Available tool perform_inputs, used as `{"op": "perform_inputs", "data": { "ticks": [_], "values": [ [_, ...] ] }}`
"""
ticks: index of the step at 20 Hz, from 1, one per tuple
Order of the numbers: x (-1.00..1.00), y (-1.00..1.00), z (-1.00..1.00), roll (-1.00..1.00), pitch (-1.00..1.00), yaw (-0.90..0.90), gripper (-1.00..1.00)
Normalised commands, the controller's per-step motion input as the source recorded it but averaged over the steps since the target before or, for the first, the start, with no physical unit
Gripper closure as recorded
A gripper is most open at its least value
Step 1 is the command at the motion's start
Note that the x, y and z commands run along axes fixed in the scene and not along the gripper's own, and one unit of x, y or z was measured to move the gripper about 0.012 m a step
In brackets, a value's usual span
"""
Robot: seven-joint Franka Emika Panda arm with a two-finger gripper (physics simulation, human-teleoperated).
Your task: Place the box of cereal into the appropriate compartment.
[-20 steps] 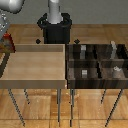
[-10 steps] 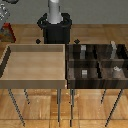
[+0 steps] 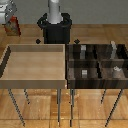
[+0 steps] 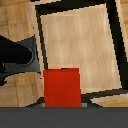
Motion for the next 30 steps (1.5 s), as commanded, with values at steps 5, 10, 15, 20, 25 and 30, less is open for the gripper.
{"op": "perform_inputs", "data": {
  "ticks": [5, 10, 15, 20, 25, 30],
  "values": [
    [0.0, 1.0, 0.0, 0.0, 0.0, 0.0, 1.0],
    [0.0, 1.0, 0.0, 0.0, 0.0, 0.0, 1.0],
    [0.0, 1.0, 0.0, 0.0, 0.0, 0.0, 1.0],
    [0.0, 1.0, 0.0, 0.0, 0.0, 0.0, 1.0],
    [0.0, 1.0, 0.0, 0.0, 0.0, 0.0, 1.0],
    [0.0, 1.0, 0.0, 0.0, 0.0, 0.0, 1.0]
  ]
}}
